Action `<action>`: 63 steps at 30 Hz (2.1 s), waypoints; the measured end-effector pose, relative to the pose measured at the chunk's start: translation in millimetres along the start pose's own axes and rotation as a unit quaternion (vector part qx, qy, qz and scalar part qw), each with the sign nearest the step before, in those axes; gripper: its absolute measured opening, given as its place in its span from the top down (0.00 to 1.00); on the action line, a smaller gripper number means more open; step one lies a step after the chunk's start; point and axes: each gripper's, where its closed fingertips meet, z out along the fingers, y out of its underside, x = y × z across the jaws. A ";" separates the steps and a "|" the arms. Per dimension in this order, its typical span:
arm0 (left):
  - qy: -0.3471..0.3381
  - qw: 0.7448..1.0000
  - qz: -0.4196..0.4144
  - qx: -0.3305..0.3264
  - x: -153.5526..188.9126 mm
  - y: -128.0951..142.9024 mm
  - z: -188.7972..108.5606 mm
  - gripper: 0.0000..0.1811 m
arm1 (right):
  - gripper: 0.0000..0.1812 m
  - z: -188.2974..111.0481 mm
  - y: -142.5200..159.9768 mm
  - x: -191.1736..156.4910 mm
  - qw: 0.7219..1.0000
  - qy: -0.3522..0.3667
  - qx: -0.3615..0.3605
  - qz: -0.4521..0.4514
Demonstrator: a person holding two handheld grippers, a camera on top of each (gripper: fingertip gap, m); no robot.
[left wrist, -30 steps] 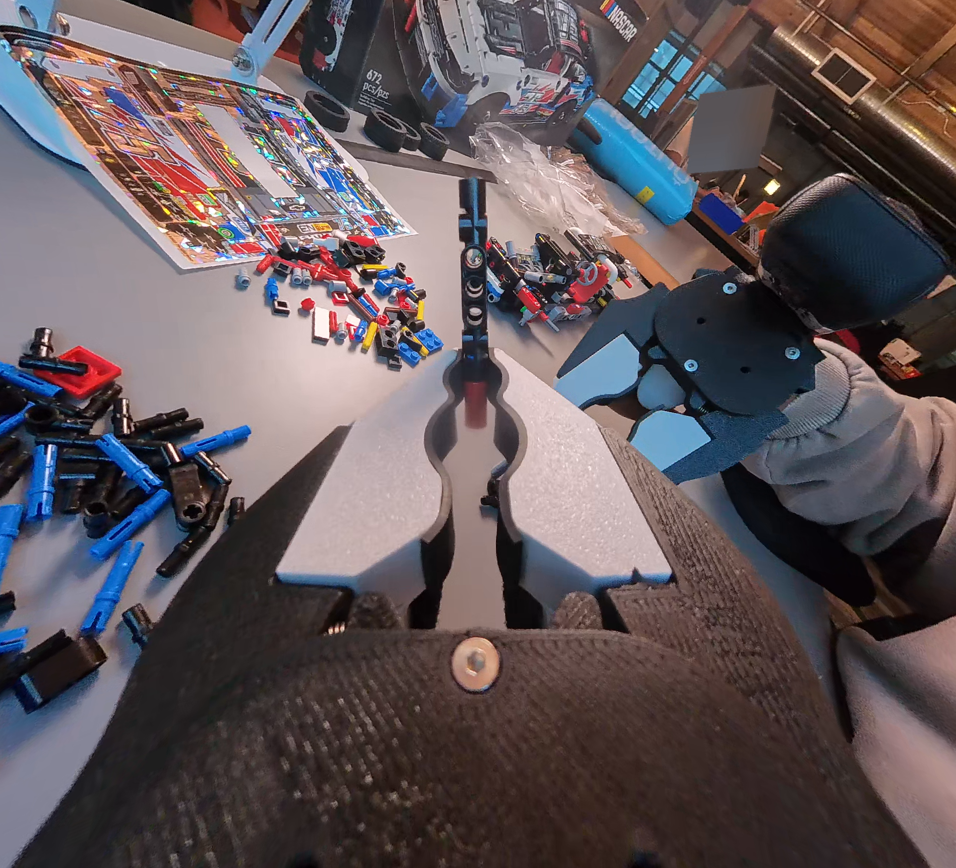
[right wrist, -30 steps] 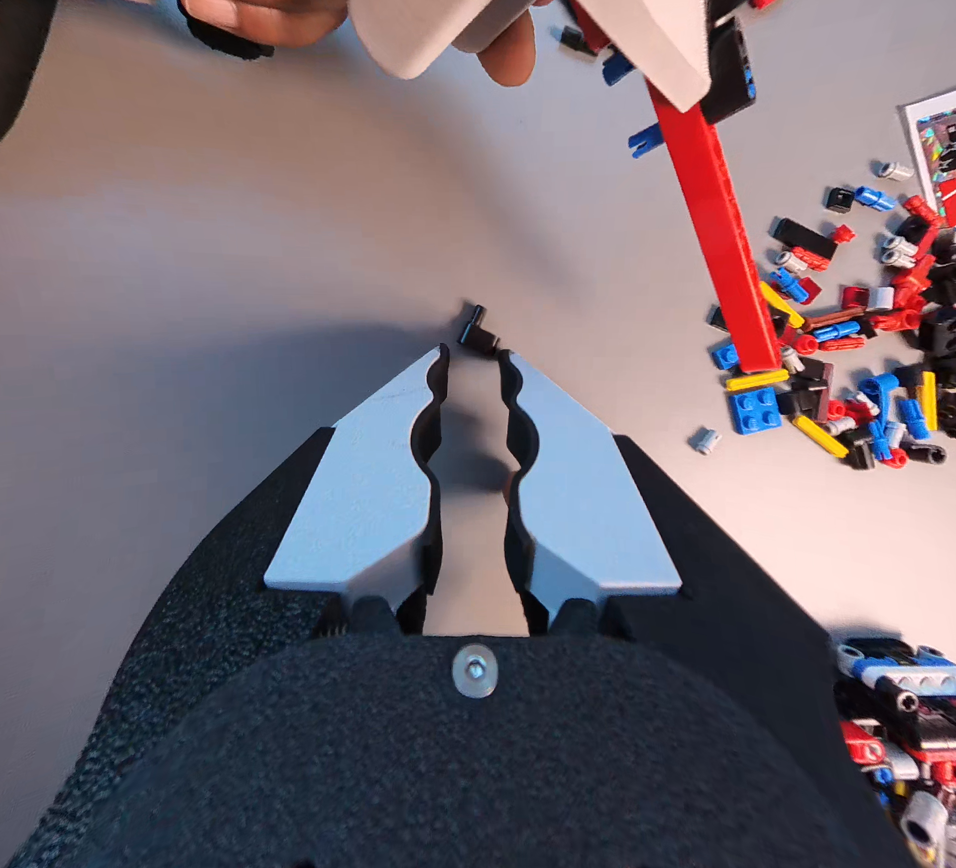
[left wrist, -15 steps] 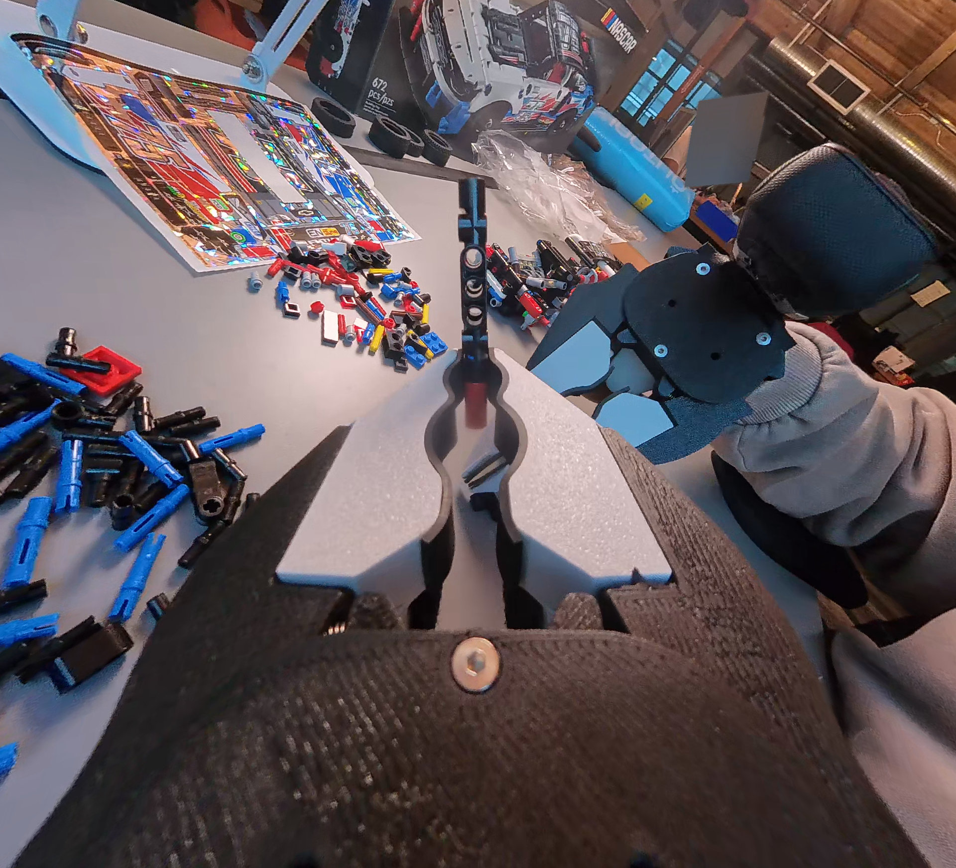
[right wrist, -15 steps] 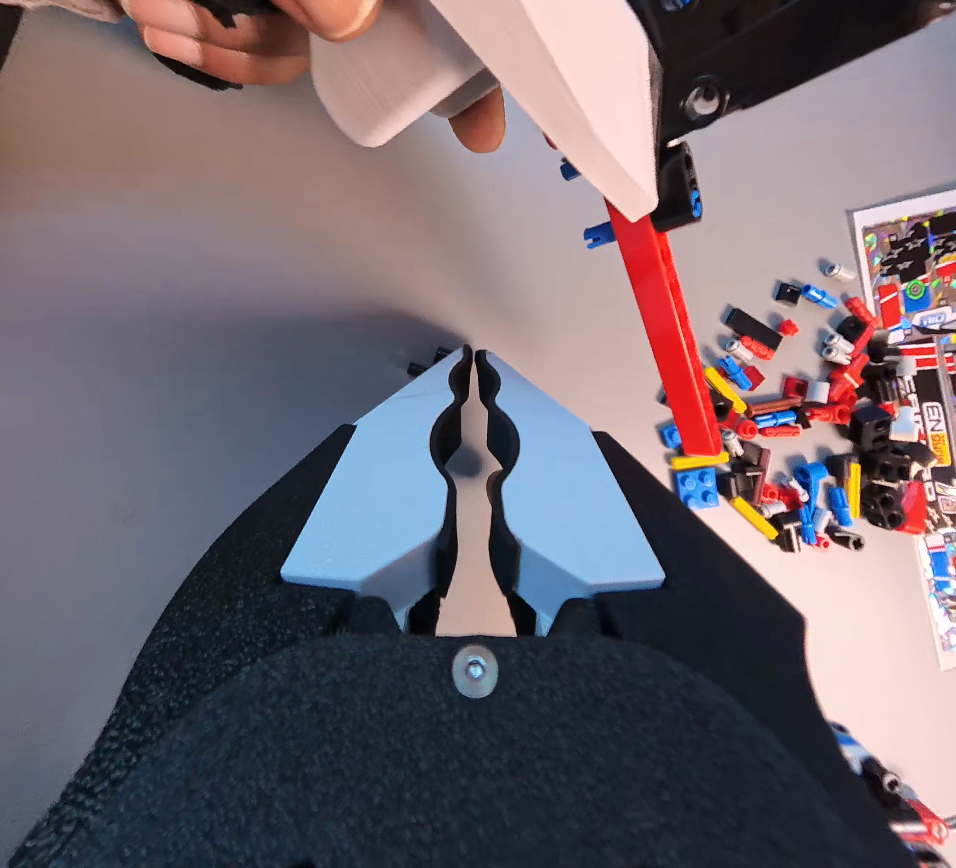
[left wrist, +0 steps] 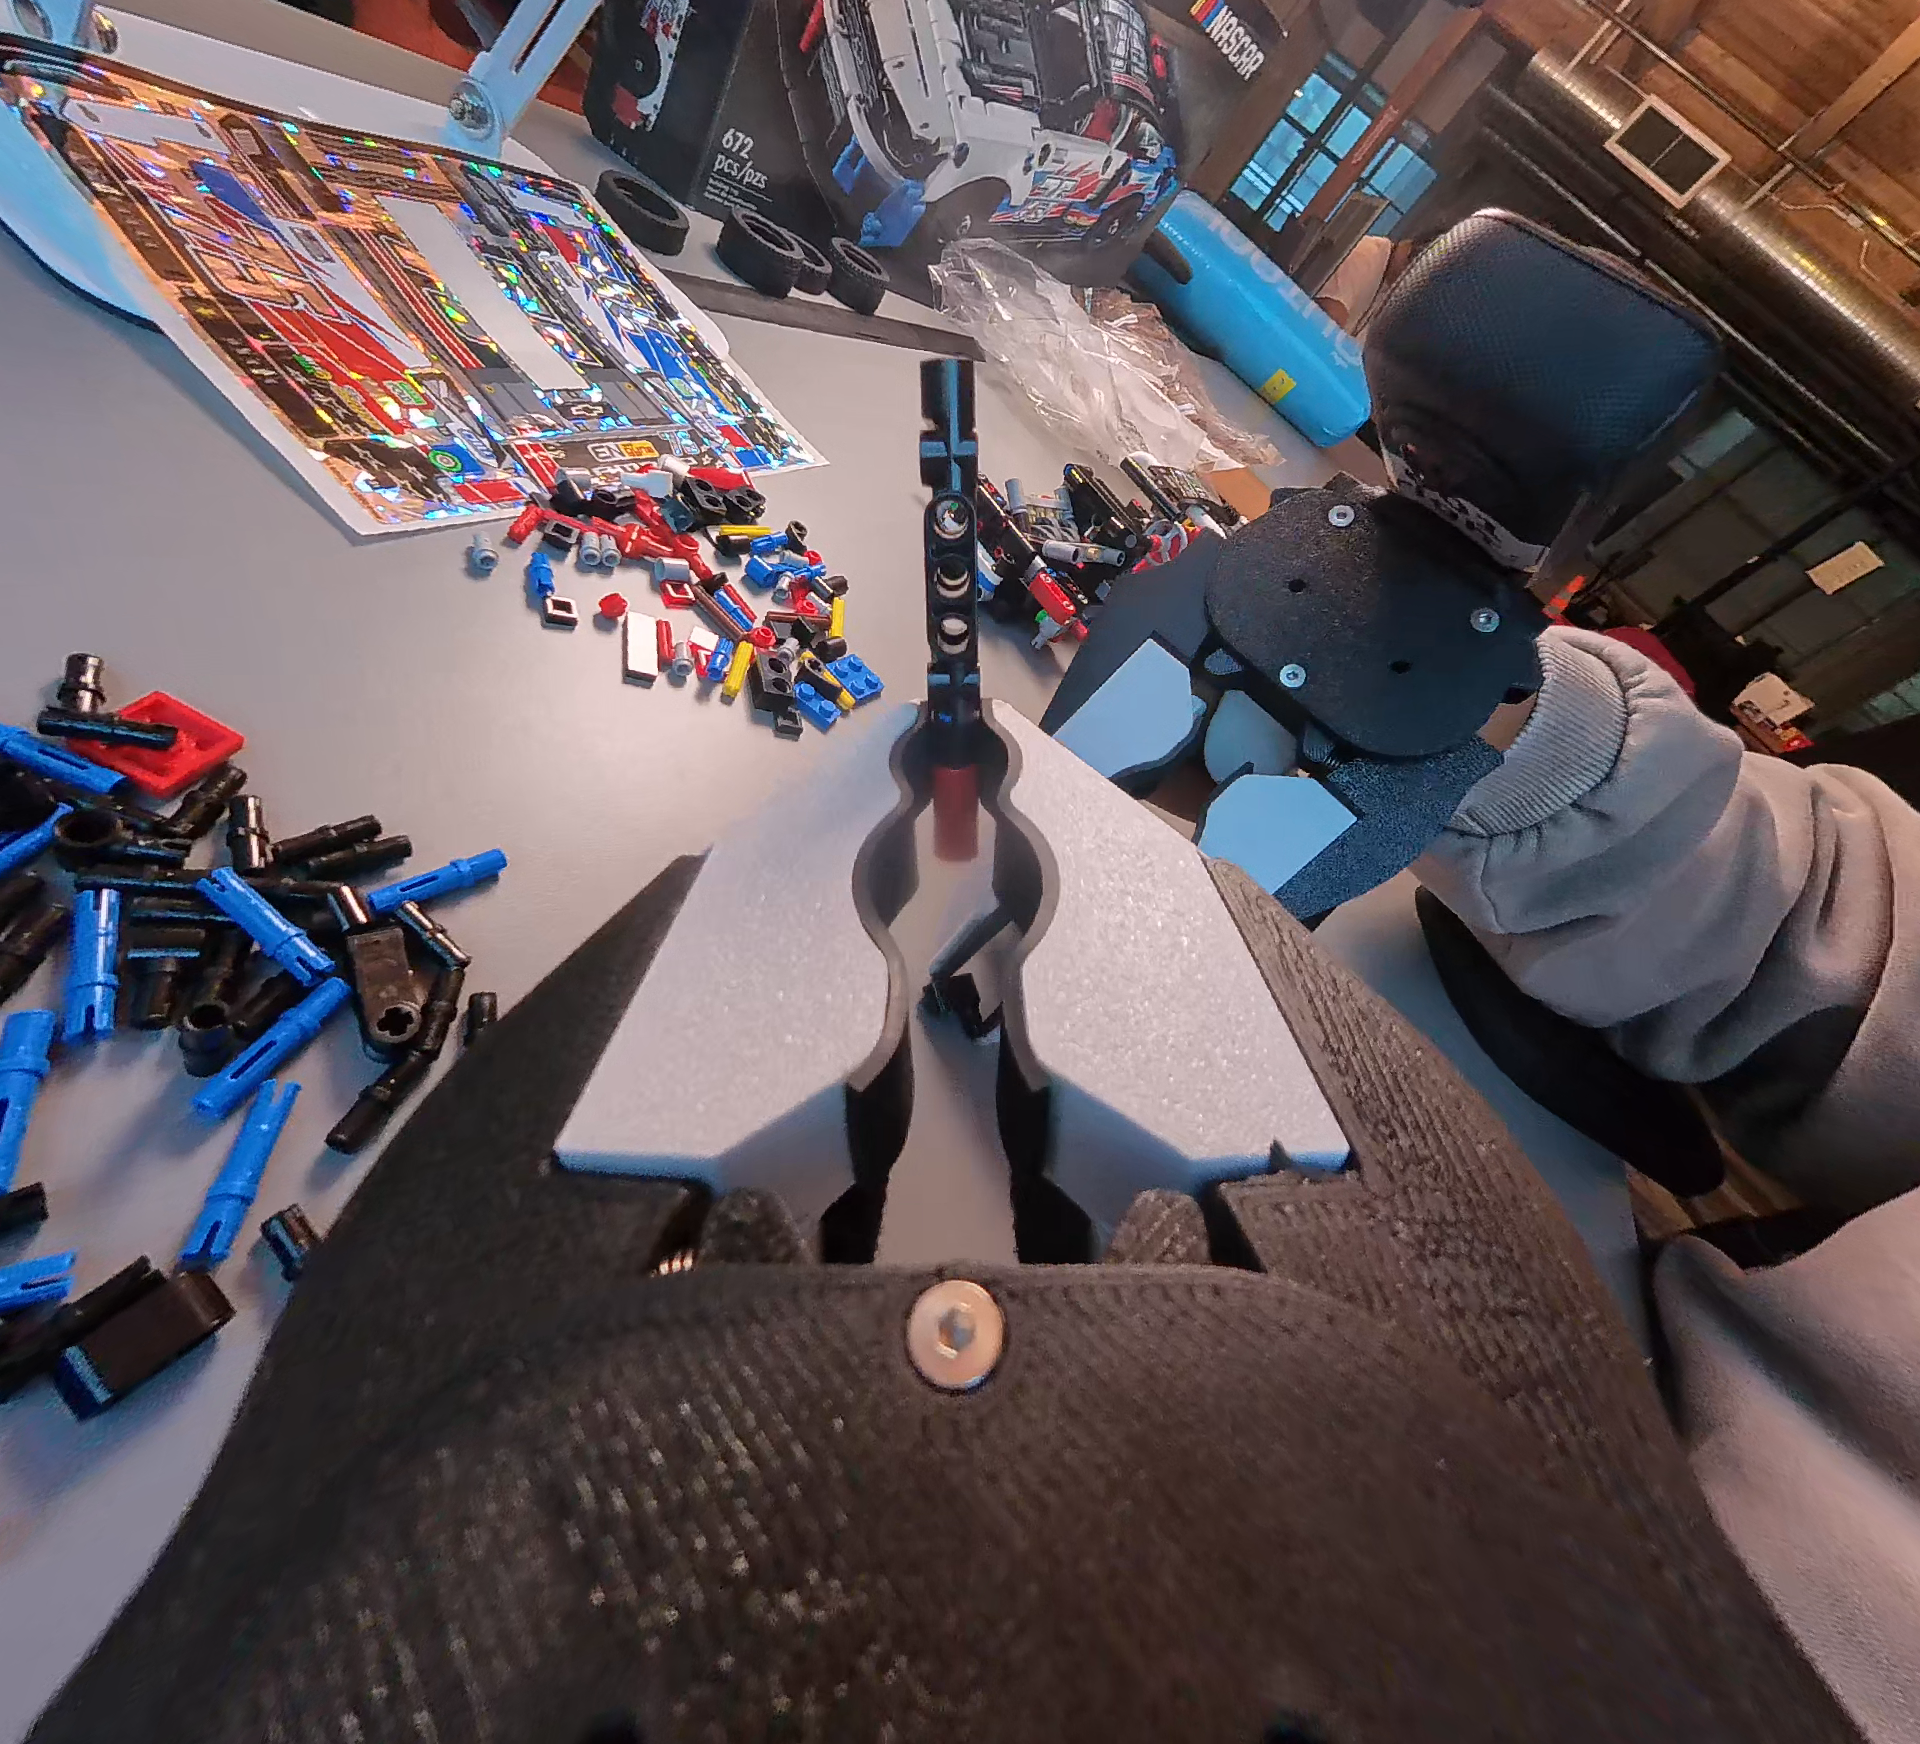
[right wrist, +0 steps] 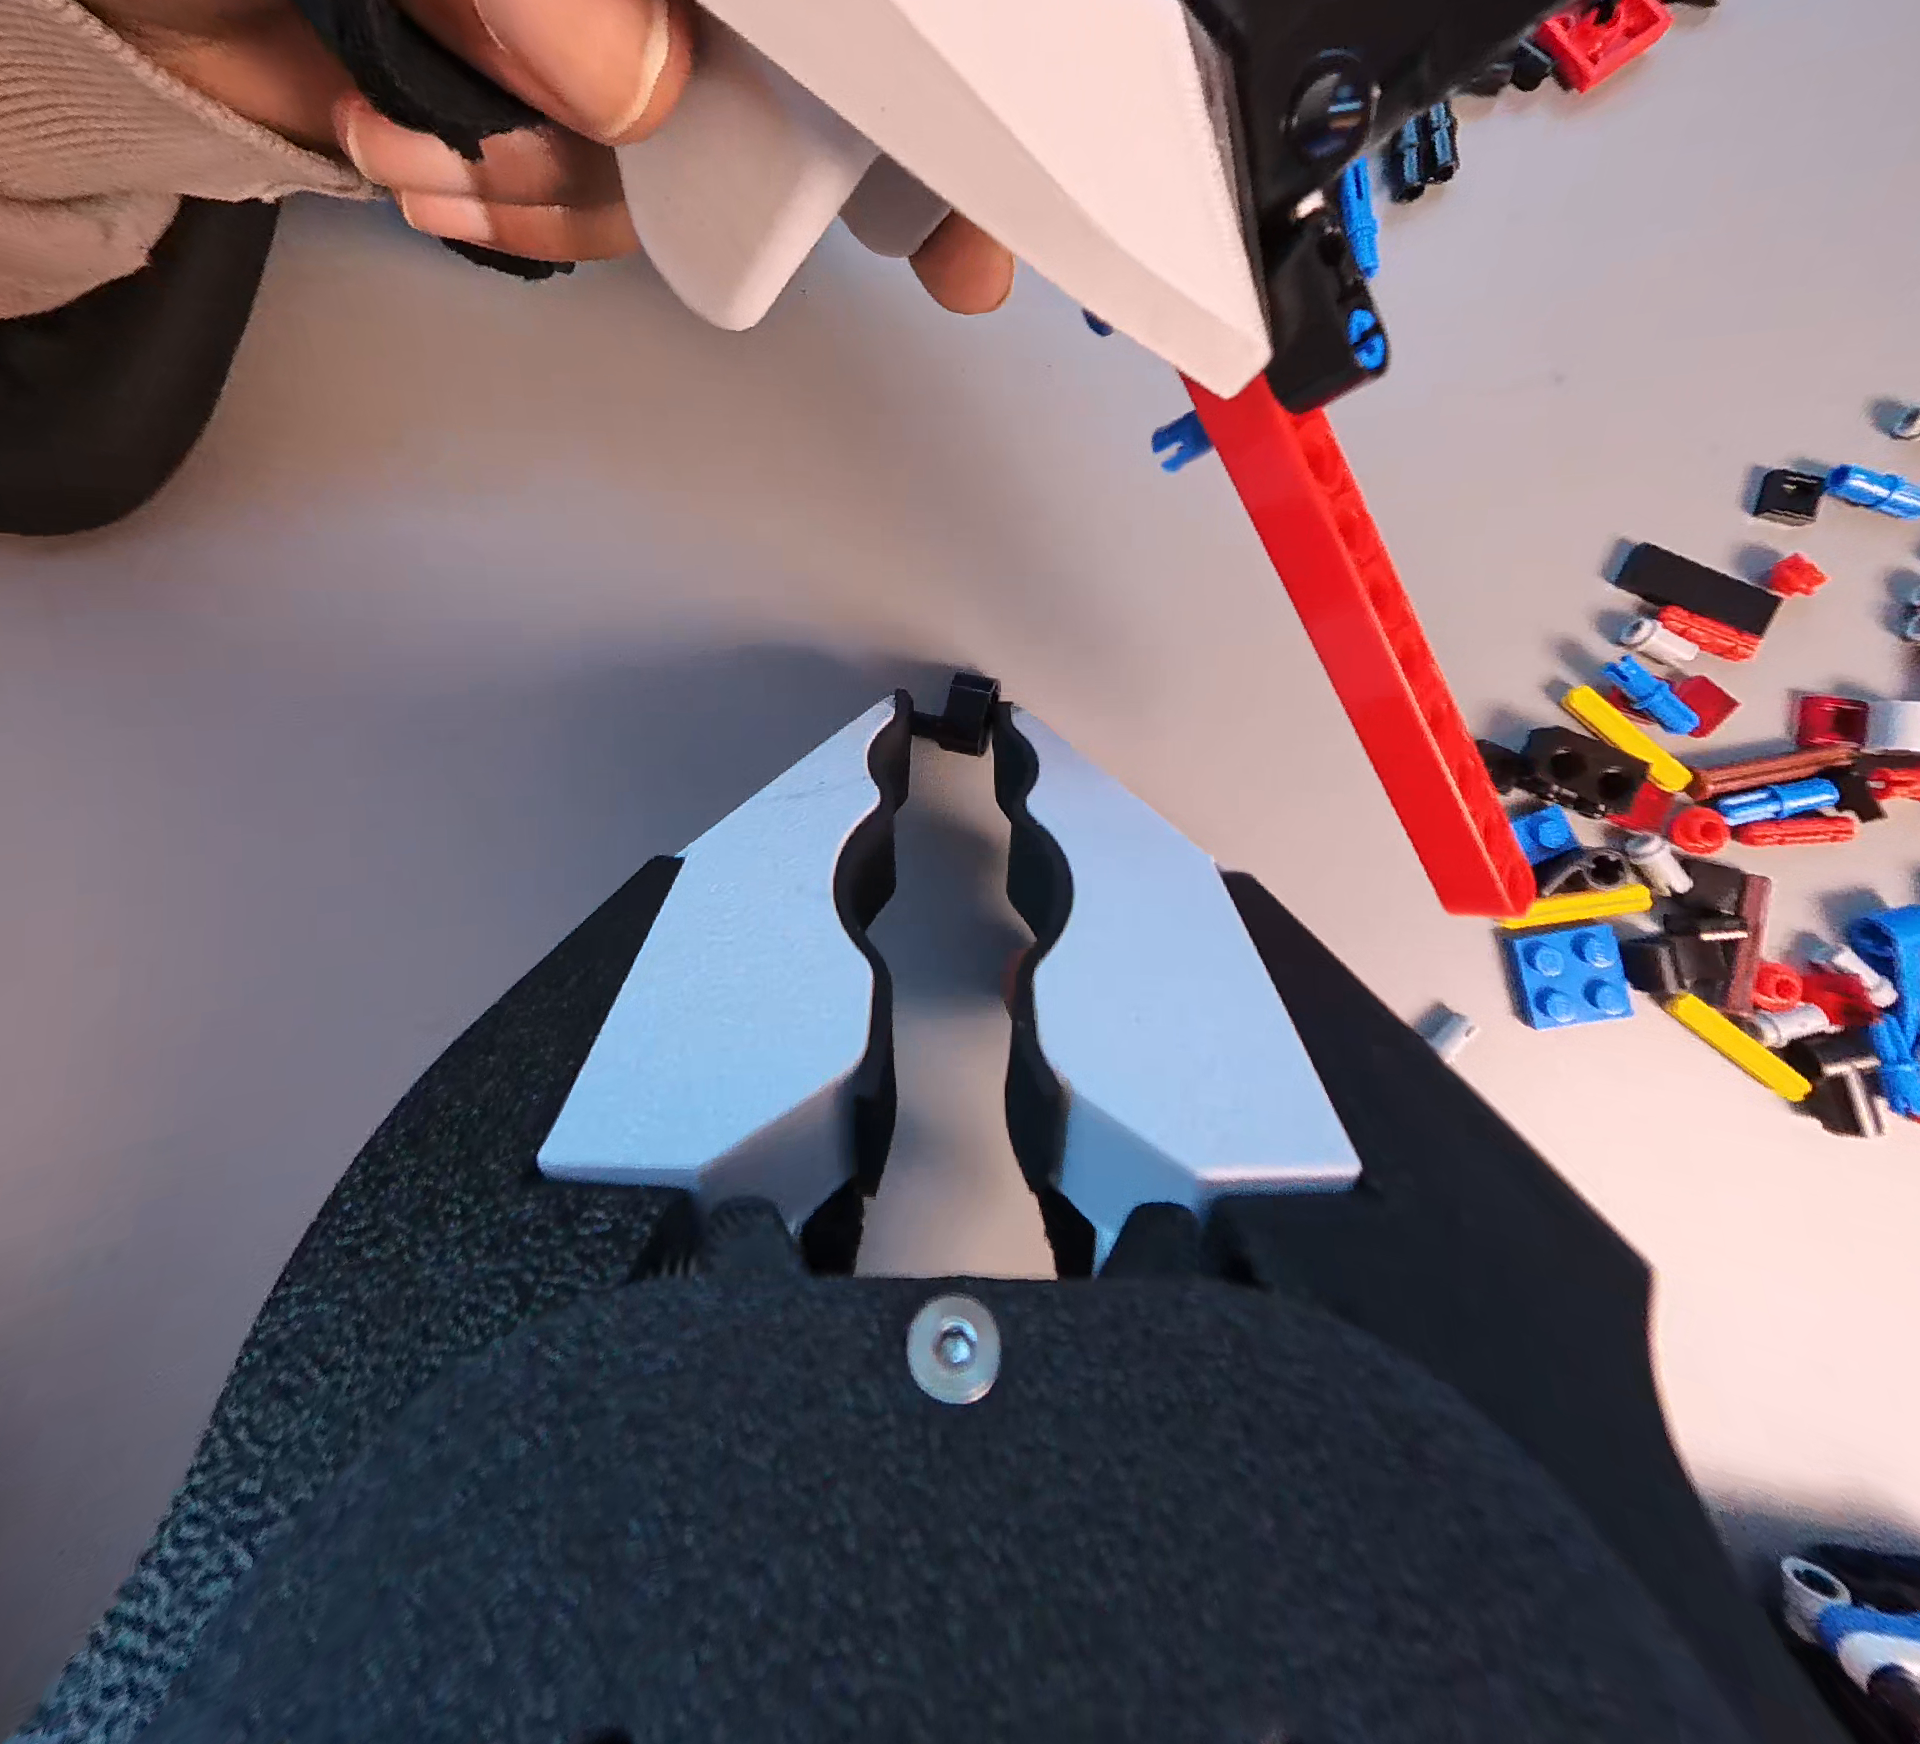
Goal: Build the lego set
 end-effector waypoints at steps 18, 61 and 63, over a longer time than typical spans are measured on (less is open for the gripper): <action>0.002 1.000 0.002 -0.010 0.9 2.5 1.1 0.97 | 0.97 2.1 -1.1 1.0 0.997 -0.028 -0.026 0.064; 0.058 0.994 -0.049 -0.074 37.5 41.2 35.6 0.97 | 0.97 -73.7 3.3 28.8 0.948 0.236 0.193 -0.095; 0.056 0.995 -0.051 -0.072 36.6 40.9 36.1 0.98 | 0.97 -73.4 3.5 29.1 0.945 0.246 0.193 -0.094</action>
